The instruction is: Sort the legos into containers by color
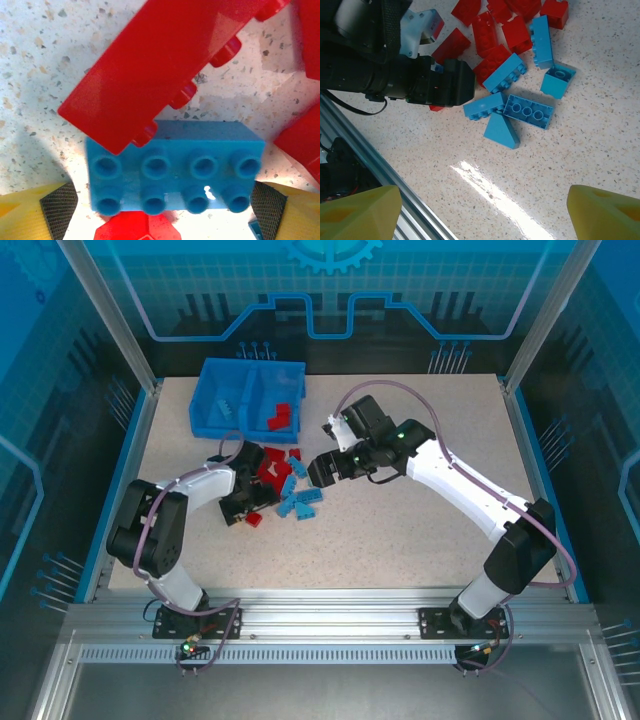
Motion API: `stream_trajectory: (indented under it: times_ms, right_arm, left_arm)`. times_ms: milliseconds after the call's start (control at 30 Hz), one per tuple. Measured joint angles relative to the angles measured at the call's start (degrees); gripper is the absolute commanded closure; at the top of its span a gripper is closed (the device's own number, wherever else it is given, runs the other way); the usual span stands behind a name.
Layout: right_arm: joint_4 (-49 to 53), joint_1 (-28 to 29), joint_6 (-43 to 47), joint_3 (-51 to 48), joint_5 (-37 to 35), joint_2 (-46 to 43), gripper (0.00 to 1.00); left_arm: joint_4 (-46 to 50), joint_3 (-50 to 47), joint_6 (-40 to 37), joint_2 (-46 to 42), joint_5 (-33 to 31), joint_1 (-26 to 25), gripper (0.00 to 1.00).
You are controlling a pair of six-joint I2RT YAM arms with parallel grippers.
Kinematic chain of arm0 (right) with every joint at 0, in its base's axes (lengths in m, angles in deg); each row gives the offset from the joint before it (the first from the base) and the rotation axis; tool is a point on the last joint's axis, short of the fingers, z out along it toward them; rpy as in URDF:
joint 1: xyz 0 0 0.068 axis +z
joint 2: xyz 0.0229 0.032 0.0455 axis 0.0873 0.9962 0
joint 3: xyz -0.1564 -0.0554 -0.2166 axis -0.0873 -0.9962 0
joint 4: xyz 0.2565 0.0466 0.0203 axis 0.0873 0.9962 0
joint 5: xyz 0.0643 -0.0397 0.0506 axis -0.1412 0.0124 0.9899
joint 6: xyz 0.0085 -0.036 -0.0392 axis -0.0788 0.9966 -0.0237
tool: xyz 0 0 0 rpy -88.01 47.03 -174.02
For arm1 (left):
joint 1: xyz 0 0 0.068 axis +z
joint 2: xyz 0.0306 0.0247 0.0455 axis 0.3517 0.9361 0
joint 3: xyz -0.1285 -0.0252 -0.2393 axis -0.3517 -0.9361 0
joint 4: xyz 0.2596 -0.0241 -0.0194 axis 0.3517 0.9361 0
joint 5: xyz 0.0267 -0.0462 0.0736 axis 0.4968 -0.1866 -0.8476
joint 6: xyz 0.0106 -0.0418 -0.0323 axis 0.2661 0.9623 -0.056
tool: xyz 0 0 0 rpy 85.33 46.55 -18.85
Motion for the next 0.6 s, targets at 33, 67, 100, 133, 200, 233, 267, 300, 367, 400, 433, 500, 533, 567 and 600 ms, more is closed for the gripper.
stream_trajectory:
  times_ms: [33, 67, 100, 133, 200, 233, 267, 300, 367, 400, 433, 500, 533, 567, 600]
  right_arm:
    - [0.0, 0.0, 0.0, 0.1, 0.1, 0.0, 0.13]
    - [0.0, 0.0, 0.0, 0.2, 0.1, 0.0, 0.13]
    - [0.0, 0.0, -0.1, 0.3, 0.1, 0.0, 0.12]
    - [0.0, 0.0, -0.2, 0.4, 0.1, 0.0, 0.12]
    - [0.0, 0.0, -0.2, 0.4, 0.1, 0.0, 0.12]
    - [0.1, 0.0, -0.3, 0.4, 0.1, 0.0, 0.12]
    - [0.1, 0.0, -0.4, 0.5, 0.1, 0.0, 0.12]
    - [0.1, 0.0, -0.4, 0.5, 0.1, 0.0, 0.12]
    - [0.0, 0.0, -0.5, 0.5, 0.5, 0.0, 0.14]
    - [0.0, 0.0, -0.4, 0.5, 0.9, 0.0, 0.14]
    - [0.0, 0.0, -0.4, 0.5, 1.6, 0.0, 0.14]
    - [-0.3, 0.0, -0.3, 0.5, 3.4, 0.0, 0.15]
    - [-0.3, 0.0, -0.3, 0.5, 4.4, 0.0, 0.15]
    - [-0.4, 0.1, -0.3, 0.5, 5.1, 0.0, 0.15]
    - [-0.6, 0.2, -0.4, 0.5, 5.7, 0.0, 0.15]
  left_arm:
    - [0.1, 0.0, -0.4, 0.2, -0.4, 0.0, 0.17]
    - [0.3, 0.0, -0.7, 0.3, -0.9, 0.0, 0.20]
    - [0.5, 0.0, -1.2, 0.4, -1.3, 0.0, 0.23]
    - [0.7, 0.1, -1.5, 0.5, -1.8, 0.0, 0.26]
    - [1.0, 0.2, -1.9, 0.7, -2.4, 0.0, 0.31]
    - [1.1, 0.3, -1.9, 0.7, -2.6, 0.0, 0.35]
    - [1.2, 0.3, -1.9, 0.7, -2.7, 0.0, 0.38]
    - [1.2, 0.3, -1.9, 0.7, -2.8, -0.1, 0.40]
    - [1.1, 0.3, -2.0, 0.6, -3.0, 0.0, 0.43]
    - [1.0, 0.3, -2.0, 0.5, -3.0, 0.0, 0.43]
    - [0.8, 0.3, -2.2, 0.3, -3.0, 0.0, 0.44]
    - [-0.4, 0.1, -2.9, -0.4, -3.5, 0.0, 0.45]
    - [-1.0, 0.1, -3.1, -1.1, -3.7, 0.0, 0.45]
    - [-1.2, 0.2, -3.3, -2.3, -4.0, 0.0, 0.45]
    - [-1.2, 0.2, -3.5, -3.8, -4.3, 0.0, 0.45]
